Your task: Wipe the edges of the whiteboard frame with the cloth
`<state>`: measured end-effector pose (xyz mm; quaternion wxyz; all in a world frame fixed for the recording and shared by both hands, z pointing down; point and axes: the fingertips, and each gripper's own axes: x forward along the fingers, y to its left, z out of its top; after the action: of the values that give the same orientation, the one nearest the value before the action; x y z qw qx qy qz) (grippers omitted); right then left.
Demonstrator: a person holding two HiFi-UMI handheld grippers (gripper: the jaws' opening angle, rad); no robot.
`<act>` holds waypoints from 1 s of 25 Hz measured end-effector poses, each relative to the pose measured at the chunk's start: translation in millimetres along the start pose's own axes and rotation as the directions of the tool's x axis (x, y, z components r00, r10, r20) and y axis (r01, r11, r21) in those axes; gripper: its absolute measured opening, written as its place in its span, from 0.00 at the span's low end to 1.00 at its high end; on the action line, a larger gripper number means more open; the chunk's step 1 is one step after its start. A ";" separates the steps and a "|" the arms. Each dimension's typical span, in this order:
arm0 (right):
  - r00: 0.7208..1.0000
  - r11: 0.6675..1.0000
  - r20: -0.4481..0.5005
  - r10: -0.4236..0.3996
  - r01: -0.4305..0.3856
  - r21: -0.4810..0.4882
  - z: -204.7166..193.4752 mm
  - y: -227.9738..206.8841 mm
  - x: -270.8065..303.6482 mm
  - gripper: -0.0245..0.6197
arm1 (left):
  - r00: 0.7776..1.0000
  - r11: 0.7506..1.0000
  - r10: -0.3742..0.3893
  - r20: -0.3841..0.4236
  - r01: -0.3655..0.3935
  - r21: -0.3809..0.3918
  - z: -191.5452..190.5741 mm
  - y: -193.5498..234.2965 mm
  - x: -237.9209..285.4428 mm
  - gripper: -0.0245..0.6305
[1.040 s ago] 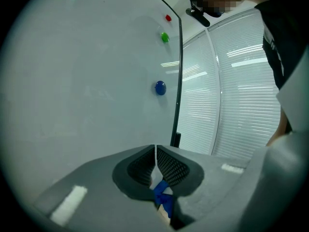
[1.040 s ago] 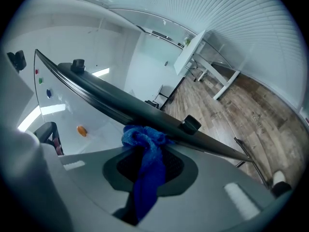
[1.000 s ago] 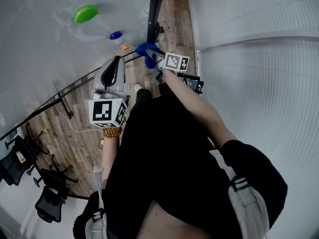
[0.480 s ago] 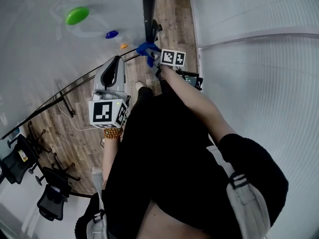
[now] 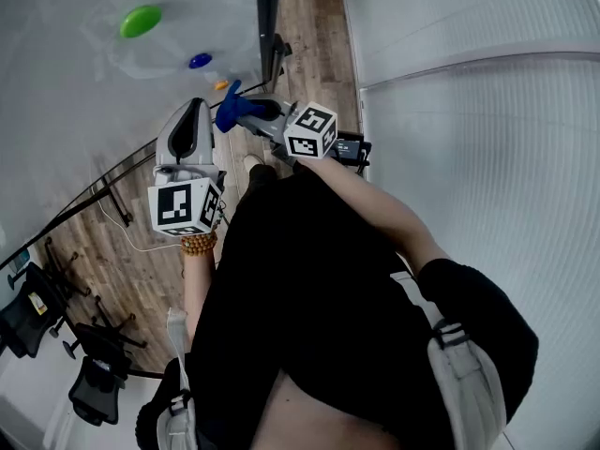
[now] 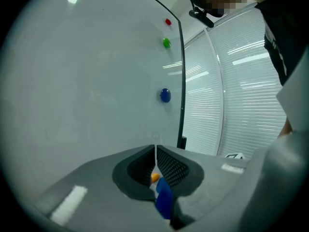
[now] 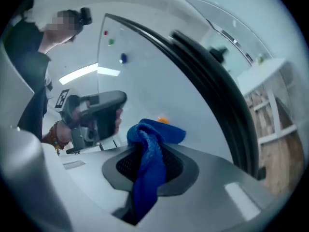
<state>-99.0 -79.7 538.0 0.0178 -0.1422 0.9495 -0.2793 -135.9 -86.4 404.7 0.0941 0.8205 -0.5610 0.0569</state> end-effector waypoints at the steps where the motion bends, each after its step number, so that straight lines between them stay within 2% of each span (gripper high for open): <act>1: 1.000 0.996 0.023 -0.003 0.005 -0.088 14.5 11.4 -1.6 0.16 | 1.000 1.000 0.003 0.001 -0.003 0.001 -1.1 2.9 0.2 0.04; 4: 0.995 0.959 0.100 -0.006 0.034 -0.280 59.0 36.7 -3.5 0.16 | 1.000 1.000 0.015 0.018 -0.015 0.002 -0.5 9.4 -1.5 0.04; 9: 0.977 0.911 0.214 0.020 0.070 -0.406 111.7 63.1 -2.3 0.15 | 0.999 1.000 0.026 0.044 -0.026 -0.003 -3.5 14.8 -6.0 0.04; 14: 0.963 0.904 0.267 0.029 0.088 -0.419 123.8 88.9 0.8 0.15 | 0.998 0.999 0.048 0.048 -0.047 -0.010 -10.7 28.1 -24.2 0.04; 21: 0.962 0.911 0.264 0.065 0.051 -0.409 103.8 127.0 26.9 0.15 | 0.997 0.997 0.067 0.029 -0.066 -0.050 -35.6 47.5 -59.3 0.04; 25: 0.961 0.920 0.274 0.042 0.070 -0.386 85.0 145.2 27.1 0.15 | 0.999 0.997 0.048 0.002 -0.048 -0.068 -61.9 47.8 -81.1 0.04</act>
<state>-153.1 -15.2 389.8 0.1196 -0.1872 0.9731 -0.0610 -209.2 -16.0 453.3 0.1198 0.8032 -0.5822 0.0385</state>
